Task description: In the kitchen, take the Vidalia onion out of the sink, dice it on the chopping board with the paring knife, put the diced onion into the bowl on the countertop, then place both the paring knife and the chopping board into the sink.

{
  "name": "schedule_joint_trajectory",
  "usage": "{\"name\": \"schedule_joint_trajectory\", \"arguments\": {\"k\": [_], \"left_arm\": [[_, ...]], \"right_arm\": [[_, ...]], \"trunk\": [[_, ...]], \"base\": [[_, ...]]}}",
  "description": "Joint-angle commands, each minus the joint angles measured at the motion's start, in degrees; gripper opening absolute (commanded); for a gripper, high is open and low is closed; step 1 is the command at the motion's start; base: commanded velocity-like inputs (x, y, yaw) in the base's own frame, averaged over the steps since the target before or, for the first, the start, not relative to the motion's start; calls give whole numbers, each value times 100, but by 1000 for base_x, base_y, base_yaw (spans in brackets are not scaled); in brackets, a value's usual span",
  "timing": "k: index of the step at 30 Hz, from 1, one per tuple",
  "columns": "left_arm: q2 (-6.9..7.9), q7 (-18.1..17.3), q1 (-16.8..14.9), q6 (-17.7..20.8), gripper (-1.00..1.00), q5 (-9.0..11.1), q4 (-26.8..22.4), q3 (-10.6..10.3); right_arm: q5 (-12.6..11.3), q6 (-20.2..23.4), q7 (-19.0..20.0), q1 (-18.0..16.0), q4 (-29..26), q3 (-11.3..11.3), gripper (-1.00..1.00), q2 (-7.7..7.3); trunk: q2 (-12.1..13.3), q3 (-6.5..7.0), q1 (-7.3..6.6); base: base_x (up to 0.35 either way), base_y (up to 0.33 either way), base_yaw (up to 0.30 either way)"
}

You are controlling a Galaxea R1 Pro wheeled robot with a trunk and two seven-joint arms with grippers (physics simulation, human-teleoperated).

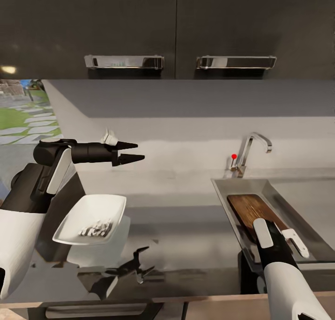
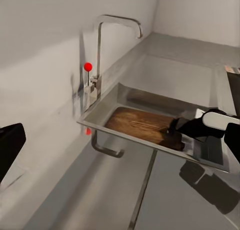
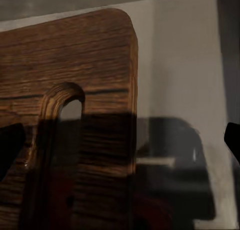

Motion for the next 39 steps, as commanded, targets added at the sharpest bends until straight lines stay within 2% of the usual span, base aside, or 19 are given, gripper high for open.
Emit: {"name": "schedule_joint_trajectory", "arguments": {"k": [1, 3, 12, 22, 24, 26, 28, 30, 31, 33, 39], "left_arm": [[5, 7, -6, 38, 100, 33, 0, -9], [5, 7, -6, 38, 100, 33, 0, -9], [5, 7, -6, 34, 100, 33, 0, -9], [5, 7, -6, 30, 100, 33, 0, -9], [5, 7, -6, 31, 100, 33, 0, -9], [5, 7, -6, 30, 100, 33, 0, -9], [5, 3, -6, 31, 100, 33, 0, -9], [5, 1, -6, 30, 100, 33, 2, -9], [5, -1, -6, 30, 100, 33, 13, -9], [5, -1, -6, 30, 100, 33, 52, -9], [5, -2, -6, 30, 100, 33, 93, -9]], "right_arm": [[-28, 7, 13, -3, -9, 2, 100, -1], [-31, 9, 191, -3, -24, 5, 100, -1], [-32, 10, 404, -3, -105, 13, 100, -1], [-32, 42, 443, -3, -584, 60, 100, -1], [-32, 56, 438, -3, -781, 196, 100, -1], [-31, 111, 424, -3, -1226, 630, 100, -1], [-28, 192, 422, -3, -1348, 774, 100, -1], [-22, 402, 424, -3, -1516, 984, 100, -1], [-28, 646, 427, -3, -1677, 1207, 100, -1], [-29, 903, 428, -3, -1869, 1361, 100, -1], [-32, 1379, 468, -3, -2120, 1431, 100, -1]], "trunk": [[-4, 2, 1], [-4, 20, 1], [-4, 97, 1], [-4, 176, 1], [-4, 191, 1], [-4, 206, 1], [-4, 221, 1], [-4, 235, 1], [-4, 243, 1], [-4, 259, 1], [-4, 309, 1]], "base": [[0, 0, 0], [0, 0, 0], [0, 0, 0], [0, 0, 0], [0, 0, 0], [0, 0, 0], [0, 0, 0], [0, 0, 0], [0, 0, 0], [0, 0, 0], [0, 0, 0]]}}
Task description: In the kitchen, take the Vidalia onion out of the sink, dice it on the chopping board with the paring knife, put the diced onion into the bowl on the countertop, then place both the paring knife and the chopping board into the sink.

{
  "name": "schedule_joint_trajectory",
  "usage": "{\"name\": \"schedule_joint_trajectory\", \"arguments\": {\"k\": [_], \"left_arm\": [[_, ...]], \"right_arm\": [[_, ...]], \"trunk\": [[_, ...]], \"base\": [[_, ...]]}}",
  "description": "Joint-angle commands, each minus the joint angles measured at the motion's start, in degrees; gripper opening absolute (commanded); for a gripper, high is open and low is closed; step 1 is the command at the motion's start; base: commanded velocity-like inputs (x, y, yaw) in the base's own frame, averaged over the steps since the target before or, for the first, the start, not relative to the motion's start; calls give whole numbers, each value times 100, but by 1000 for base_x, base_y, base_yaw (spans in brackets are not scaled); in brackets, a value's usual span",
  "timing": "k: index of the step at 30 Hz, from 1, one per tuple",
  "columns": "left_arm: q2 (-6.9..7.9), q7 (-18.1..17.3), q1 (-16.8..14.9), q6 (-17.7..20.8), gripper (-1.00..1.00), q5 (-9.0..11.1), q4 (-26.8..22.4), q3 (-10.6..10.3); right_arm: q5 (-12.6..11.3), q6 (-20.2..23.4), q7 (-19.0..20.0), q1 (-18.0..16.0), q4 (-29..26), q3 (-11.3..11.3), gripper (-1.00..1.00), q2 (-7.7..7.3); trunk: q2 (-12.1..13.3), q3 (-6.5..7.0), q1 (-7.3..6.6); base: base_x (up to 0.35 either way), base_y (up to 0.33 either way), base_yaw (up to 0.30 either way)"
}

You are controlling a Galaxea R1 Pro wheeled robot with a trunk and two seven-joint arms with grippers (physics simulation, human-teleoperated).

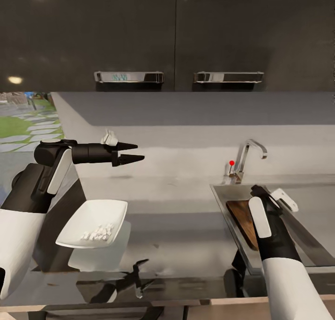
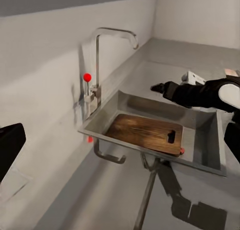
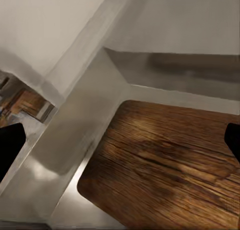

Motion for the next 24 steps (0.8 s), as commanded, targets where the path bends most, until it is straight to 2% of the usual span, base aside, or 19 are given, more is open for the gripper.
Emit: {"name": "schedule_joint_trajectory", "arguments": {"k": [1, 2, 6, 8, 12, 13, 15, 18, 20, 21, 22, 23, 24], "left_arm": [[5, 7, -6, 39, 100, 33, 2, -10], [5, 7, -6, 39, 100, 33, 4, -10], [5, 7, -6, 39, 100, 33, 4, -10], [5, 7, -6, 39, 100, 33, 4, -10], [5, 7, -6, 39, 100, 33, 4, -10], [5, 7, -6, 39, 100, 33, 4, -10], [5, 7, -6, 39, 100, 33, 4, -10], [5, 7, -6, 39, 100, 33, 4, -10], [5, 7, -6, 39, 100, 33, 4, -10], [5, 7, -6, 39, 100, 33, 4, -10], [5, 7, -6, 39, 100, 33, 4, -10], [5, 7, -6, 39, 100, 33, 4, -10], [5, 7, -6, 39, 100, 33, 6, -10]], "right_arm": [[-16, 167, 22, -4, -77, 3, 100, -2], [-16, 582, 437, -4, -257, 11, 100, -2], [-2, 1024, 1251, -4, -329, 11, 100, -79], [0, 1107, 1488, -4, -344, 13, 100, -175], [1, 1407, 2078, 3, -357, 21, 100, -487], [1, 1458, 2183, 3, -357, 22, 100, -527], [1, 1638, 2570, 4, -358, 22, 100, -649], [2, 1960, 3388, 8, -359, 21, 100, -866], [4, 2054, 3742, 13, -359, 19, 100, -958], [8, 2166, 4586, 36, -359, 17, 100, -1143], [9, 2189, 4870, 47, -359, 17, 100, -1185], [9, 2197, 4990, 51, -359, 17, 100, -1201], [10, 2222, 5380, 61, -359, 16, 100, -1246]], "trunk": [[-4, 1, 1], [-4, 10, 1], [-4, 45, 1], [-4, 62, 1], [-4, 78, 1], [-4, 79, 1], [-4, 81, 1], [-4, 82, 1], [-4, 82, 1], [-4, 86, 1], [-4, 92, 1], [-4, 98, 1], [-4, 107, 1]], "base": [[0, 0, 0], [0, 0, 0], [0, 0, 0], [0, 0, 0], [0, 0, 0], [0, 0, 0], [0, 0, 0], [0, 0, 0], [0, 0, 0], [-153, 0, 0], [-217, 0, 0], [-239, 0, 0], [-301, 0, 0]]}}
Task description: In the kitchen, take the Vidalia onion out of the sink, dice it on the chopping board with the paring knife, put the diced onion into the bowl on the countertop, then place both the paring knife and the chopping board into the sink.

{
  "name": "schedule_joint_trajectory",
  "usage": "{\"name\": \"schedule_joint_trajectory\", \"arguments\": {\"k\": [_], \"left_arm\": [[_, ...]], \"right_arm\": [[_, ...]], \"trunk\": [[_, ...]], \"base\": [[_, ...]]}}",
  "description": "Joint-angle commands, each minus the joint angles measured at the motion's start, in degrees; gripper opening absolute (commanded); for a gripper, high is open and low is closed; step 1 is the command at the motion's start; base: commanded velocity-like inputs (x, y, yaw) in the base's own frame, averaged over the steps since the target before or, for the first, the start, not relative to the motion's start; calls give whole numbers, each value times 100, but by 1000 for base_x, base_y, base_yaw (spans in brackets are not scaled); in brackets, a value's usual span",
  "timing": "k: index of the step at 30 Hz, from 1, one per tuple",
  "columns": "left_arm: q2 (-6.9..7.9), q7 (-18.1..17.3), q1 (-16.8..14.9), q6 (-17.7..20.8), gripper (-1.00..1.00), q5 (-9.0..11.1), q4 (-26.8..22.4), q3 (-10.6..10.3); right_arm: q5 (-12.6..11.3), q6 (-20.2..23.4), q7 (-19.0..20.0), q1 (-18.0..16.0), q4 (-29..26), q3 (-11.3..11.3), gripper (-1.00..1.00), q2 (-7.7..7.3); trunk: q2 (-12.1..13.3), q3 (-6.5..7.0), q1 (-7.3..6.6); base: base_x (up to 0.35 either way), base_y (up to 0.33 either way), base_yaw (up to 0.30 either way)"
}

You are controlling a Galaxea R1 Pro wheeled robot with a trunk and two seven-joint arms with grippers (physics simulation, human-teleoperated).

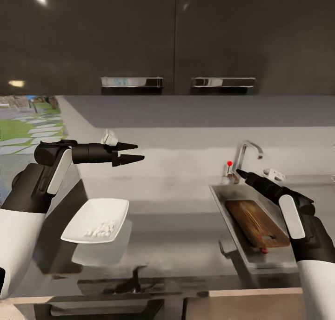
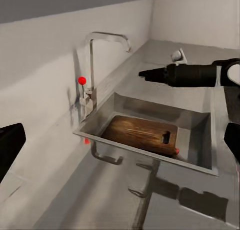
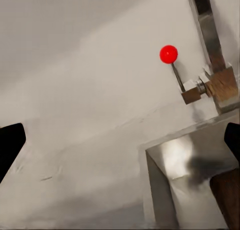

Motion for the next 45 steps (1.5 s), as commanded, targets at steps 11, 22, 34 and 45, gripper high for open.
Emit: {"name": "schedule_joint_trajectory", "arguments": {"k": [11, 22, 34, 45], "left_arm": [[5, 7, -6, 39, 100, 33, 7, -10], [0, 7, -6, 39, 100, 33, 4, -10], [-103, 828, -6, 40, 100, 33, 72, -78], [-20, 1238, 138, 45, 100, 42, 958, -89]], "right_arm": [[13, 50, 462, 1, -3, -4, 100, -22], [749, 42, 1718, 12, -3, 6, 100, -22], [841, 34, 1764, 17, 3, 53, 100, -15], [1839, 52, 1755, 168, 6, 67, 100, -13]], "trunk": [[-5, 93, -3], [-5, 189, -3], [-5, 264, -3], [-5, 315, -3]], "base": [[-326, 0, 0], [-330, 0, 0], [-267, 0, 0], [-23, 0, 0]]}}
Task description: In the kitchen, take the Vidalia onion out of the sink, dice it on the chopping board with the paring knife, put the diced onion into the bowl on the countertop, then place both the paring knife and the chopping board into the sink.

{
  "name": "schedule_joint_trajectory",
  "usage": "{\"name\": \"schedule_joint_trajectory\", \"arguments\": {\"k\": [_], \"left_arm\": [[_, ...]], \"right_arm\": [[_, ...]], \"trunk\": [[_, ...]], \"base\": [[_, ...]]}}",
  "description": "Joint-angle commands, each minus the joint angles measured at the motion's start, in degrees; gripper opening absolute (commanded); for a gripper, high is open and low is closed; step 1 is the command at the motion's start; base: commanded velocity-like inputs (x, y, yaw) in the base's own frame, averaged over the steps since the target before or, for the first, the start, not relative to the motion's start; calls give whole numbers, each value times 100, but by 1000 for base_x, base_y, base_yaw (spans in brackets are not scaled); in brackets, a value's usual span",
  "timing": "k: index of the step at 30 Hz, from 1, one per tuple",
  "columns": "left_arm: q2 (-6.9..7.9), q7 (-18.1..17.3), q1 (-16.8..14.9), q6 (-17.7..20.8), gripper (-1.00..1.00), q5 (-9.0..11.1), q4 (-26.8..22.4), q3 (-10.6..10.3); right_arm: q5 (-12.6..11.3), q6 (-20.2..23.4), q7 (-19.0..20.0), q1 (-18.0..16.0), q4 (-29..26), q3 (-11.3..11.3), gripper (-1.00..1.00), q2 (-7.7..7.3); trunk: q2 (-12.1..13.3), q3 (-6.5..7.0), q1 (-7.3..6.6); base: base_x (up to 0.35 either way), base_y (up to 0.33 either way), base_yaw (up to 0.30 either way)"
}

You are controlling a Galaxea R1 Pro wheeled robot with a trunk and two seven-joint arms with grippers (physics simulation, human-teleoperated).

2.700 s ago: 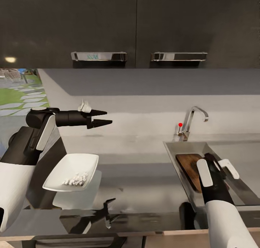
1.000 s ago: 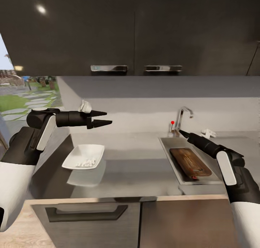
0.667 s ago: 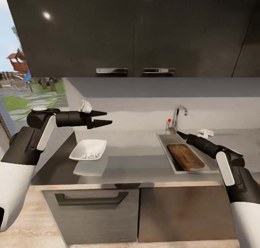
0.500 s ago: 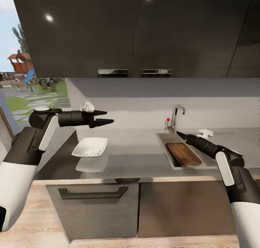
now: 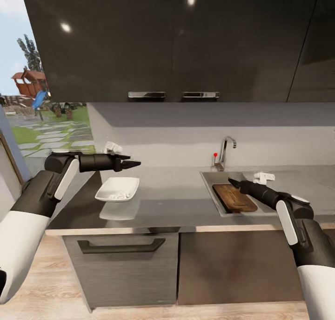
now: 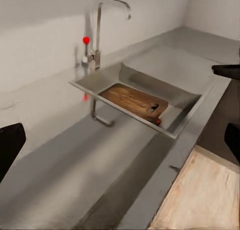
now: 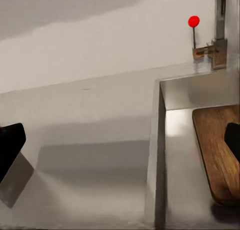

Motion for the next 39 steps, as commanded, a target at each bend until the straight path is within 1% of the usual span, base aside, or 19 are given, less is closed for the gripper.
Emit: {"name": "schedule_joint_trajectory", "arguments": {"k": [1, 3, 7, 17, 20, 21, 22, 24, 25, 26, 28, 29, 30, 31, 32, 34, 35, 37, 39], "left_arm": [[4, 95, -3, 24, 100, 36, 127, -9], [3, 278, 2, 12, 100, 36, 263, -9], [-12, 426, 5, -8, 100, 36, 358, -9], [-16, 437, 7, -6, 100, 36, 381, -9], [-38, 437, 6, -37, 100, 36, 1099, -12], [-54, 437, 7, -113, 100, 36, 1410, -14], [-72, 437, 7, -181, 100, 36, 1585, -17], [-210, 444, 7, -684, 100, 36, 2402, -28], [-358, 570, 7, -1405, 100, 36, 3299, -33], [-418, 750, 7, -1741, 100, 33, 3752, -34], [-507, 1294, 7, -2255, 100, 30, 4590, -35], [-555, 1579, 7, -2436, 100, 29, 4945, -35], [-578, 1709, 7, -2511, 100, 30, 5101, -35], [-654, 2091, 7, -2732, 100, 30, 5654, -36], [-665, 2147, 7, -2769, 100, 30, 5780, -36], [-692, 2282, 8, -2907, 100, 31, 6266, -36], [-697, 2340, 37, -3051, 100, 36, 6542, -36], [-698, 2361, 162, -3113, 100, 36, 6636, -36], [-699, 2401, 432, -3170, 100, 36, 6695, -36]], "right_arm": [[27, 38, 14, 18, -4, -8, 100, 1], [77, 37, 14, 46, -4, -8, 100, 1], [123, 38, 13, 76, -4, -9, 100, 1], [138, 39, 7, 89, -4, -13, 100, 1], [176, 45, -28, 178, 16, -9, 100, 1], [213, 43, -59, 238, 28, -8, 100, 1], [237, 42, -79, 272, 41, -8, 100, 1], [361, 35, -198, 438, 206, -8, 100, 9], [503, 25, -392, 555, 673, -8, 100, 20], [563, 8, -504, 584, 1043, -8, 100, 23], [648, -117, -693, 615, 1891, -8, 100, 26], [683, -288, -758, 623, 2282, -8, 100, 26], [703, -405, -781, 626, 2466, -8, 100, 26], [804, -986, -840, 633, 3184, -8, 100, 27], [837, -1122, -848, 633, 3364, -8, 100, 27], [983, -1544, -868, 636, 4009, -8, 100, 27], [1114, -1774, -880, 636, 4479, -8, 100, 27], [1173, -1856, -893, 637, 4757, -8, 100, 27], [1211, -1906, -951, 637, 5082, -8, 100, 27]], "trunk": [[-6, -7, 0], [-6, -6, 0], [-6, 14, 0], [-6, 103, 0], [-6, 129, 0], [-6, 134, 0], [-6, 138, 0], [-6, 141, 0], [-6, 142, 0], [-6, 143, 0], [-6, 143, 0], [-6, 143, 0], [-6, 143, 0], [-6, 143, 0], [-6, 143, 0], [-6, 143, 0], [-6, 143, 0], [-6, 143, 0], [-6, 143, 0]], "base": [[-93, 0, 0], [-211, 0, 0], [-306, 0, 0], [-330, 0, 0], [-78, 0, 0], [-30, 0, 0], [-24, 0, 0], [-13, 0, 0], [-4, 0, 0], [-3, 0, 0], [-1, 0, 0], [0, 0, 0], [0, 0, 0], [0, 0, 0], [0, 0, 0], [0, 0, 0], [0, 0, 0], [0, 0, 0], [0, 0, 0]]}}
